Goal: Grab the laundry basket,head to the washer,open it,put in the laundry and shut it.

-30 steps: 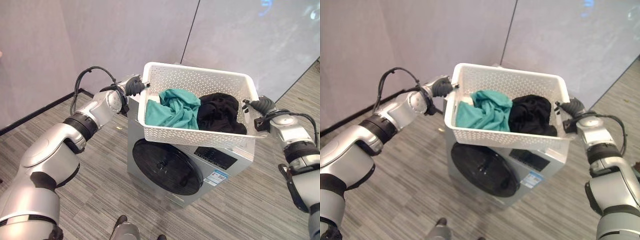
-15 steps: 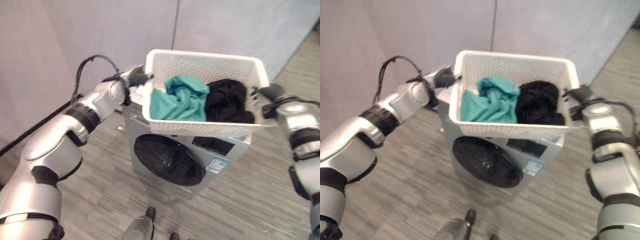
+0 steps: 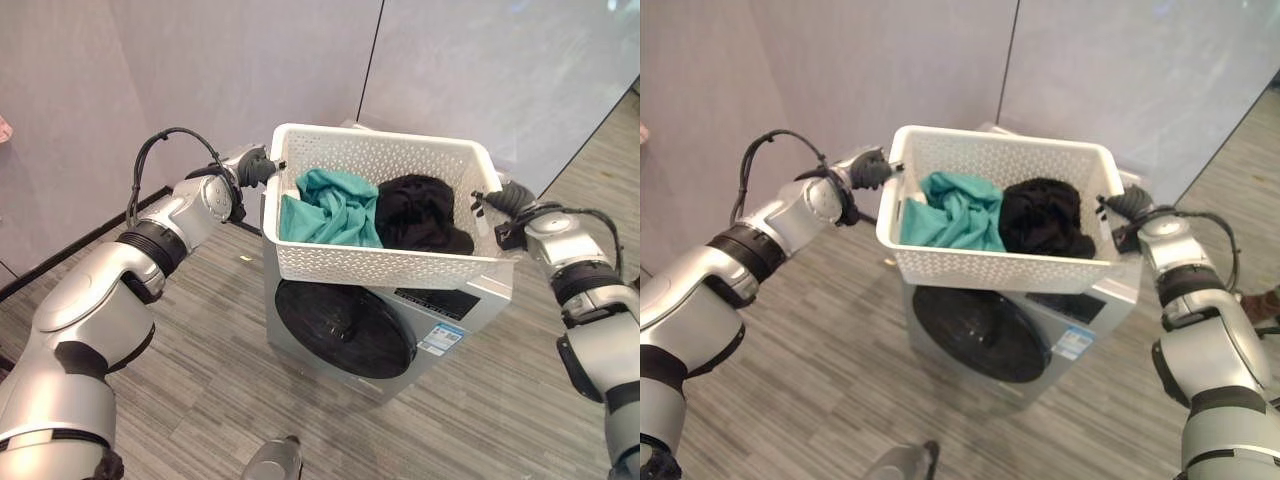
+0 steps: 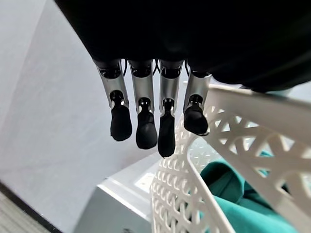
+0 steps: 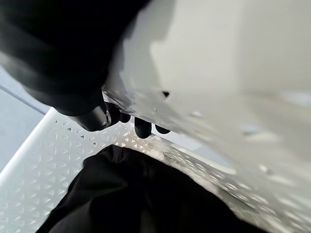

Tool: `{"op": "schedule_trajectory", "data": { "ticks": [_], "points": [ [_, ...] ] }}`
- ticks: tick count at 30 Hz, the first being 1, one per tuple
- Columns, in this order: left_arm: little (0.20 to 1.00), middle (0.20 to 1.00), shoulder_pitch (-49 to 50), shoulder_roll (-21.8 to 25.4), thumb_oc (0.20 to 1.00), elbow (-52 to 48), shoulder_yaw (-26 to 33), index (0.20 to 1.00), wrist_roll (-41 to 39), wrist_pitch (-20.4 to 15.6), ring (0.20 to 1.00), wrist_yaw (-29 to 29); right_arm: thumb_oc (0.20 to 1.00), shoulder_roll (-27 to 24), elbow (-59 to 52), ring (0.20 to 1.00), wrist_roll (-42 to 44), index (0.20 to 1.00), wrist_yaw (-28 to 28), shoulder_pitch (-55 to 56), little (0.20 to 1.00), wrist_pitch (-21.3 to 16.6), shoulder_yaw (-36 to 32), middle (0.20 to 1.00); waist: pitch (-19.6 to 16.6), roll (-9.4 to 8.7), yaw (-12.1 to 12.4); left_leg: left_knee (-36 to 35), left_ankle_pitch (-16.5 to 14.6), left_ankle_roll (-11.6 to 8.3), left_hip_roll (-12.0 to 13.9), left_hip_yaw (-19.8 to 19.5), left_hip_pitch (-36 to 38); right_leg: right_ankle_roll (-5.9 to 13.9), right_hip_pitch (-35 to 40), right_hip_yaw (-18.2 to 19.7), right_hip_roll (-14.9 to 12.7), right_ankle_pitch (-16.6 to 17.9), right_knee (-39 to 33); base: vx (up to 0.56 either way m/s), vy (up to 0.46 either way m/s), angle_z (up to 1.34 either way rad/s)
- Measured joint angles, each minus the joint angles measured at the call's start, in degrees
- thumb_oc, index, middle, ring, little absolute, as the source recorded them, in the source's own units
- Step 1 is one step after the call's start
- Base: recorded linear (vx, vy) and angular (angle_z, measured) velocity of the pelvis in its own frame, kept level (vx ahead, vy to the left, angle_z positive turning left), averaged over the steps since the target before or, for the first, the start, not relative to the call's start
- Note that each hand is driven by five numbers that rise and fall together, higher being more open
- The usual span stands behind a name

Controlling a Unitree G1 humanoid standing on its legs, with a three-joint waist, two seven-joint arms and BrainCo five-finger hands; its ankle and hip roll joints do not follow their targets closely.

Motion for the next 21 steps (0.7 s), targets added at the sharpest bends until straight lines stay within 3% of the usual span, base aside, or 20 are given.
{"op": "schedule_trajectory", "data": {
  "ticks": [4, 7, 10, 16, 21],
  "points": [
    [0.2, 0.2, -0.48, -3.62, 0.2, 0.84, -0.64, 0.2, 0.26, 0.17, 0.2, 0.14, 0.2, -1.23, 3.2, 0.2, 0.16, 0.2, -0.05, -0.58, 0.2, 0.19, 2.18, 0.2, -0.57, -0.39, -0.76, -2.98, 1.92, -2.91, 3.34, -2.93, -0.63, -2.58, 1.1, -1.11, 4.84, 4.12, -7.36, 0.01, -0.065, -0.08],
    [0.2, 0.2, -0.55, -6.58, 0.2, 1.6, -1.57, 0.2, 0.26, 0.39, 0.2, 0.44, 0.2, -2.52, 5.75, 0.2, 0.2, 0.2, -0.54, -0.77, 0.2, 0.16, 2.12, 0.2, -0.72, -0.62, -2.18, -3.94, 2.82, -3.61, 3.74, -3.37, -1.21, -3.35, 1.94, -2.09, 5.78, 6.23, -10.59, 0.01, -0.033, 0.06],
    [0.2, 0.2, -1.33, -7.22, 0.2, 1.72, -1.62, 0.2, 0.34, 0.2, 0.2, 2.06, 0.2, -3.36, 5.86, 0.2, 0.27, 0.2, -0.39, -0.42, 0.2, -0.04, 2.07, 0.2, -0.73, -0.63, -4.8, -4.43, 3.1, -3.69, 3.48, -3.56, -0.96, -3.42, 3.06, -2.3, 5.81, 7.02, -12.55, 0.03, -0.045, -0.01],
    [0.2, 0.2, -2.93, -7.64, 0.2, 2.65, -1.65, 0.2, 0.4, 0.05, 0.2, 2.11, 0.2, -3.42, 5.62, 0.2, 0.3, 0.2, -0.43, -0.66, 0.2, 0.06, 2.7, 0.2, -0.73, -0.62, -4.89, -4.96, 3.07, -3.68, 3.54, -3.3, -0.3, -3.48, 4.25, -2.47, 5.91, 7.71, -14.33, 0.02, -0.023, -0.01],
    [0.2, 0.2, -2.92, -5.03, 0.2, 2.53, -1.29, 0.2, 0.37, 0.06, 0.2, 2.66, 0.2, -4.09, 2.34, 0.2, 0.26, 0.2, -1.4, 0.16, 0.2, 0.89, 2.64, 0.2, -0.7, -0.58, -5.0, -5.39, 2.79, -3.74, 3.7, -3.23, -0.34, -3.61, 3.9, -2.38, 5.7, 7.73, -14.43, 0.04, 0.016, -0.01]
  ]
}}
